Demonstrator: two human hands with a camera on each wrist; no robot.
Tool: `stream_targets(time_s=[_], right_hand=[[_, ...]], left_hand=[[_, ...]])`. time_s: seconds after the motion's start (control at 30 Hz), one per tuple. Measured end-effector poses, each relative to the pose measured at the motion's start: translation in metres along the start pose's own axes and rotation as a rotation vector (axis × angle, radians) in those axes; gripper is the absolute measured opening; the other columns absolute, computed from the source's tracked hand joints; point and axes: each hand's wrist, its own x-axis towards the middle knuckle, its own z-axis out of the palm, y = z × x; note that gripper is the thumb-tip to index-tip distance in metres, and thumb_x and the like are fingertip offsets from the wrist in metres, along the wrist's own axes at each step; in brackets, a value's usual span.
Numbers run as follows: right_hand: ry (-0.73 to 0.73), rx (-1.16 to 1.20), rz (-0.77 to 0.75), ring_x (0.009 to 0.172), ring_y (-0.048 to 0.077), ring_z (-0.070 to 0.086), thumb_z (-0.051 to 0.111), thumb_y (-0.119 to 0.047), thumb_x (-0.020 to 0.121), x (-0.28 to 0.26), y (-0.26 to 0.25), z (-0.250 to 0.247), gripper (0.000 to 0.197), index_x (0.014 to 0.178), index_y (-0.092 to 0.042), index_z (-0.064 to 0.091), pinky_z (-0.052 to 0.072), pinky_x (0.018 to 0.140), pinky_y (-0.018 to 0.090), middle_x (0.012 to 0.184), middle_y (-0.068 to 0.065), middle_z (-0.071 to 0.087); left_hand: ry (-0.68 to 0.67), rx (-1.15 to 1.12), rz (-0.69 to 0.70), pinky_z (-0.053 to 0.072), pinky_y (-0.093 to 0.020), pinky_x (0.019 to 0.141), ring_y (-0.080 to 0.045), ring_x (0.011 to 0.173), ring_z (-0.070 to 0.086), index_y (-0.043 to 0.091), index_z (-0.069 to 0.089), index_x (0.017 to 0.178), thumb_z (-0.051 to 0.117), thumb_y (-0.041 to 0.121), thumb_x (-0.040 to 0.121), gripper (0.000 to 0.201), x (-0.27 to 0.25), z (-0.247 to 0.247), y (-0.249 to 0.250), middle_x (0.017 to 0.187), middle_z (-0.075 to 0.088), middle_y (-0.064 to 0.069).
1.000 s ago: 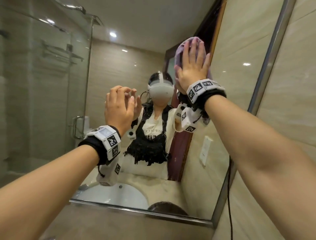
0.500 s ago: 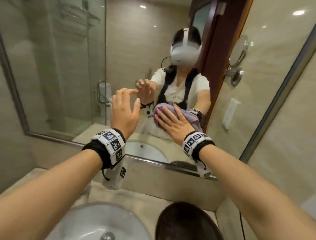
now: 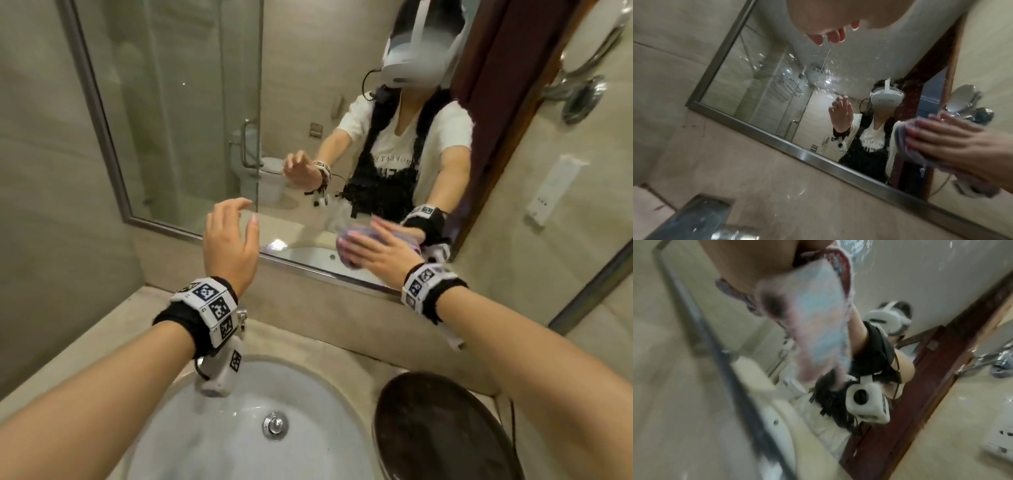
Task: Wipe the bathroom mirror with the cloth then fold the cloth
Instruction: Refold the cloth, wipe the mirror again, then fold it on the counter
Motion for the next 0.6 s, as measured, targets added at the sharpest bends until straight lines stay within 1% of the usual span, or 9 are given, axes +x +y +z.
stream_targets(time_s=[0.07, 0.17, 0.23, 0.27, 0.3, 0.37, 0.5, 0.57, 0.6], right_hand=[[0.126, -0.095, 0.114, 0.130, 0.029, 0.034, 0.046, -0.041, 0.093, 0.031, -0.023, -0.023, 0.065, 0.141, -0.002, 0.024, 0.016, 0.110, 0.045, 0.142, 0.020, 0.037], [0.371, -0.912, 0.274, 0.145, 0.016, 0.004, 0.057, 0.001, 0.084, 0.090, -0.065, -0.032, 0.060, 0.141, -0.002, 0.038, -0.009, 0.112, 0.053, 0.146, 0.022, 0.036], [0.548, -1.065, 0.146, 0.143, 0.007, -0.008, 0.056, 0.011, 0.080, 0.136, -0.082, -0.035, 0.064, 0.140, -0.004, 0.040, -0.014, 0.107, 0.059, 0.148, 0.024, 0.032], [0.550, -0.953, 0.013, 0.143, 0.007, -0.009, 0.058, 0.007, 0.082, 0.157, -0.075, -0.034, 0.064, 0.142, -0.003, 0.037, -0.014, 0.108, 0.057, 0.151, 0.023, 0.026], [0.365, -0.850, -0.030, 0.144, 0.009, -0.009, 0.061, -0.004, 0.083, 0.175, -0.076, -0.034, 0.070, 0.145, -0.001, 0.028, -0.014, 0.112, 0.052, 0.155, 0.021, 0.015], [0.394, -0.786, -0.005, 0.145, 0.012, -0.010, 0.063, -0.029, 0.083, 0.190, -0.056, -0.011, 0.094, 0.150, -0.011, 0.001, -0.010, 0.115, 0.046, 0.159, 0.005, -0.009], [-0.191, -0.073, 0.308, 0.142, 0.020, 0.015, 0.033, -0.032, 0.097, 0.209, -0.003, 0.068, 0.046, 0.138, -0.010, 0.030, 0.003, 0.118, 0.046, 0.146, 0.005, 0.040], [0.044, 0.171, 0.223, 0.144, 0.021, 0.013, 0.029, -0.027, 0.096, 0.210, 0.024, 0.092, 0.046, 0.140, -0.012, 0.032, 0.003, 0.119, 0.044, 0.147, 0.006, 0.037], [-0.070, 0.286, 0.212, 0.144, 0.024, 0.015, 0.030, -0.033, 0.099, 0.216, 0.009, 0.107, 0.050, 0.143, -0.011, 0.028, 0.007, 0.119, 0.043, 0.150, 0.008, 0.032]], left_hand=[[0.009, -0.019, -0.012, 0.032, -0.027, 0.090, -0.030, 0.100, 0.052, 0.003, 0.056, 0.110, 0.045, 0.019, 0.088, 0.029, 0.014, -0.006, -0.010, 0.108, 0.058, -0.013], [0.030, -0.061, -0.007, 0.031, -0.026, 0.090, -0.029, 0.100, 0.050, 0.002, 0.057, 0.110, 0.047, 0.015, 0.089, 0.027, 0.034, -0.014, -0.022, 0.108, 0.058, -0.014], [0.028, -0.089, 0.002, 0.031, -0.025, 0.090, -0.030, 0.100, 0.050, 0.002, 0.056, 0.111, 0.047, 0.015, 0.089, 0.027, 0.050, -0.023, -0.039, 0.108, 0.057, -0.014], [0.024, -0.098, 0.007, 0.031, -0.025, 0.090, -0.030, 0.100, 0.051, 0.002, 0.056, 0.111, 0.047, 0.015, 0.089, 0.027, 0.058, -0.027, -0.048, 0.108, 0.057, -0.014], [0.021, -0.107, 0.014, 0.031, -0.025, 0.090, -0.029, 0.100, 0.051, 0.002, 0.057, 0.111, 0.047, 0.015, 0.089, 0.027, 0.066, -0.031, -0.059, 0.108, 0.057, -0.014], [0.022, -0.127, 0.017, 0.031, -0.023, 0.089, -0.029, 0.099, 0.052, 0.003, 0.057, 0.110, 0.047, 0.015, 0.088, 0.027, 0.080, -0.038, -0.081, 0.108, 0.058, -0.014], [0.003, -0.173, 0.014, 0.031, -0.023, 0.089, -0.028, 0.100, 0.052, 0.003, 0.057, 0.110, 0.045, 0.019, 0.088, 0.029, 0.090, -0.046, -0.127, 0.108, 0.057, -0.013], [-0.026, -0.195, 0.027, 0.032, -0.026, 0.091, -0.027, 0.101, 0.051, 0.004, 0.057, 0.110, 0.046, 0.018, 0.089, 0.028, 0.089, -0.047, -0.148, 0.108, 0.056, -0.012], [-0.043, -0.195, 0.036, 0.032, -0.026, 0.091, -0.027, 0.101, 0.051, 0.004, 0.057, 0.111, 0.046, 0.017, 0.089, 0.027, 0.089, -0.049, -0.159, 0.108, 0.056, -0.012]])
